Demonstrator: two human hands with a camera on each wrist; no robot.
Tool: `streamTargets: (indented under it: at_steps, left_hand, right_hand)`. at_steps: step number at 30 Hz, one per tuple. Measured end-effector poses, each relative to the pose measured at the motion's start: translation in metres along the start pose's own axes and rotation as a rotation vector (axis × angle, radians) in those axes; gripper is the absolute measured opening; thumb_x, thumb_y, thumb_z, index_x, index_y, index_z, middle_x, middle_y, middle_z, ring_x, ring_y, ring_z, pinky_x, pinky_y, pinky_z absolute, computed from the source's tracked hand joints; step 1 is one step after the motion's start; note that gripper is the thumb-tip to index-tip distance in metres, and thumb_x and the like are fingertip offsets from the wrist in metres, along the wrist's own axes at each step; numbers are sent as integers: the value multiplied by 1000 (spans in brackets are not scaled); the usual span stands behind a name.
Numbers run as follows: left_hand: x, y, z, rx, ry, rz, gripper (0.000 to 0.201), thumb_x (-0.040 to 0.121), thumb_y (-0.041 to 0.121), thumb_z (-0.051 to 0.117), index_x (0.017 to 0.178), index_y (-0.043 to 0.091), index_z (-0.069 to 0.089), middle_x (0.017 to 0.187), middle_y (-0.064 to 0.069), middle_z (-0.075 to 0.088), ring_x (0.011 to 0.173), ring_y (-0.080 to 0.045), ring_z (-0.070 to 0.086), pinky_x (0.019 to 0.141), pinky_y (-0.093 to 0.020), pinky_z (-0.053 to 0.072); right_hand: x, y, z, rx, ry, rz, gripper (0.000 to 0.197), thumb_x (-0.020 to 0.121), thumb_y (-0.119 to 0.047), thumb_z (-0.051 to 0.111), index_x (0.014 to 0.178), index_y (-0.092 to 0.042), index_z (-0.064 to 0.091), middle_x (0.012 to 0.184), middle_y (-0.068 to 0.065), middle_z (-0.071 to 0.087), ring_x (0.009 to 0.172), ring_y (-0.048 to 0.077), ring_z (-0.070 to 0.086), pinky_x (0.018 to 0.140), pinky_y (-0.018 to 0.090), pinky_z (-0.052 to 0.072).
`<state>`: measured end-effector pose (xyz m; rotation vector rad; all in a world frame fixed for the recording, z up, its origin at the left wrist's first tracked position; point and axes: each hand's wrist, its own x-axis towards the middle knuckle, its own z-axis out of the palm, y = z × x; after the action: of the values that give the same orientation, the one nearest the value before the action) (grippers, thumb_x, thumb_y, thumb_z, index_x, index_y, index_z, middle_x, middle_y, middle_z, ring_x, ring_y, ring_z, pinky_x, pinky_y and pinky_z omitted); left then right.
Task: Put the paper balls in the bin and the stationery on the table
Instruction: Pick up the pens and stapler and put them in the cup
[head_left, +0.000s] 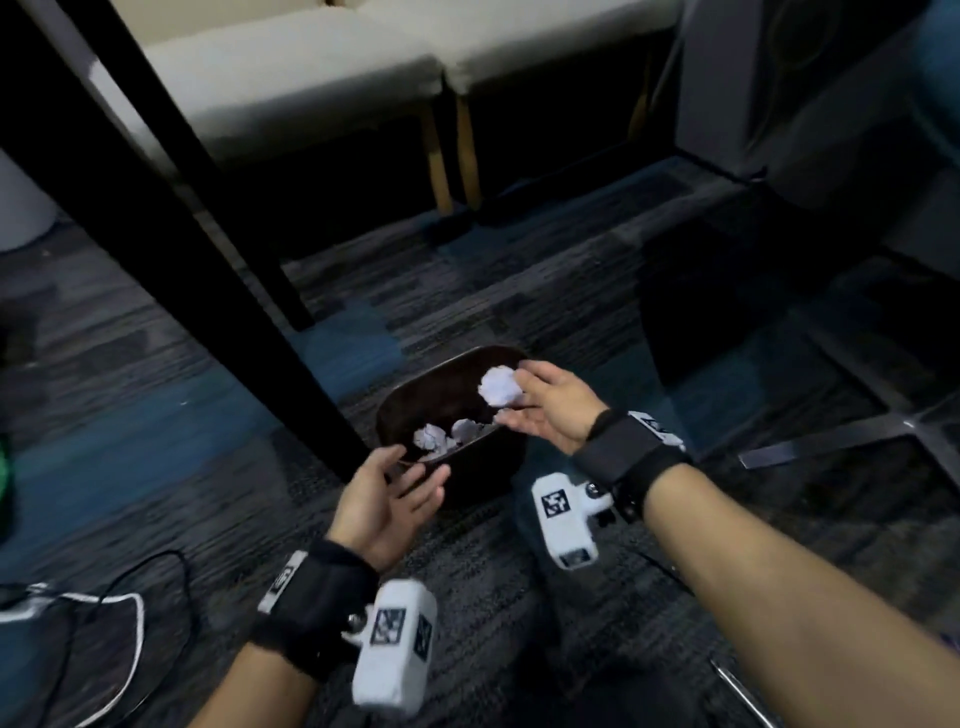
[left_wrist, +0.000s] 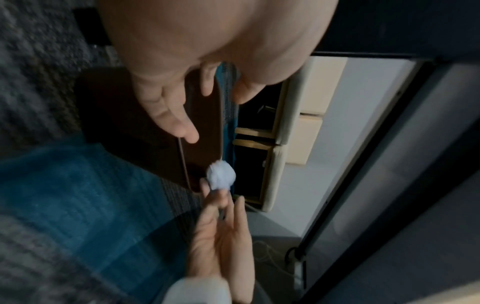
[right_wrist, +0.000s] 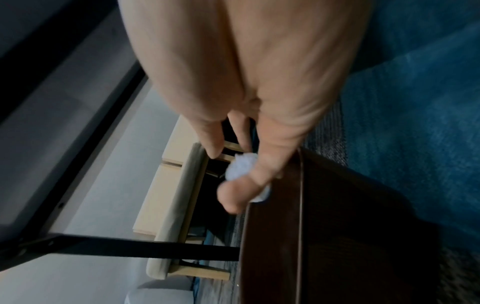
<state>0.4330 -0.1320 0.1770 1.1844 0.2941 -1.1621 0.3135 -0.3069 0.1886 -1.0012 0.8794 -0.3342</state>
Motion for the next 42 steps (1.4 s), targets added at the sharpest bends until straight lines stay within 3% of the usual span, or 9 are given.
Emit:
streamTargets:
  at_steps: [3, 7, 13, 18, 21, 26, 32, 38, 42]
  left_hand:
    - [-9, -13, -1, 143, 23, 66, 34, 94, 26, 42, 127, 18, 46, 126, -13, 54, 89, -25, 65, 69, -30, 50]
    - [-8, -29, 29, 420, -85, 96, 25, 94, 25, 39, 111, 20, 57, 107, -5, 64, 77, -16, 61, 65, -26, 40]
    - [18, -110, 109, 818, -363, 51, 21, 95, 21, 40, 98, 21, 61, 94, -3, 67, 56, -6, 66, 46, -16, 45]
    - [39, -221, 177, 1255, -671, 94, 14, 95, 14, 44, 96, 14, 58, 85, -5, 64, 57, -13, 60, 47, -20, 38]
    - [53, -289, 195, 1527, -876, 149, 14, 93, 6, 46, 88, 13, 56, 80, -11, 60, 59, -17, 54, 46, -19, 42]
    - [84, -373, 195, 2087, -1064, 248, 10, 83, 19, 55, 78, 26, 60, 88, -12, 69, 78, -27, 65, 73, -31, 48]
    - [107, -436, 204, 2569, -1063, 441, 28, 83, 32, 58, 110, 30, 60, 123, -12, 37, 110, -42, 47, 105, -44, 37]
    - [89, -437, 204, 2289, -1100, 475, 9, 79, 14, 60, 83, 22, 59, 90, -4, 54, 90, -28, 62, 82, -26, 43]
    - [64, -423, 199, 2052, -1280, 209, 33, 67, 15, 72, 83, 22, 44, 65, 4, 57, 53, -13, 51, 53, -21, 40]
  right_hand:
    - [1, 6, -7, 87, -1, 86, 56, 99, -11, 44, 149, -17, 19, 126, 27, 39, 44, 23, 67, 49, 29, 58]
    - [-37, -6, -96, -105, 117, -61, 20, 98, -15, 47, 116, -10, 54, 110, 21, 64, 46, 10, 65, 45, 22, 50]
    - [-155, 8, -303, -512, 556, 28, 14, 99, -13, 44, 97, -12, 57, 80, 9, 66, 40, 3, 58, 37, 14, 42]
    - [-255, 123, -414, -1034, 704, 467, 23, 93, -23, 49, 87, -7, 65, 91, 17, 74, 73, 31, 67, 64, 30, 52]
    - [-307, 218, -422, -863, 643, 629, 24, 94, -20, 48, 92, -5, 67, 84, 13, 74, 56, 20, 60, 50, 22, 44]
    - [-361, 319, -390, -519, 582, 701, 14, 95, -12, 47, 90, -15, 60, 74, 2, 65, 55, 14, 56, 42, 12, 40]
    - [-343, 347, -393, -308, 708, 516, 15, 95, -11, 48, 84, -15, 56, 64, 7, 59, 54, 23, 51, 52, 27, 45]
    - [-252, 301, -458, -494, 1102, 351, 38, 83, -34, 67, 110, -9, 61, 96, 9, 69, 92, 27, 63, 78, 28, 46]
    - [-195, 280, -486, -588, 1062, 446, 55, 76, -46, 72, 108, -2, 64, 113, 17, 67, 104, 33, 62, 87, 35, 49]
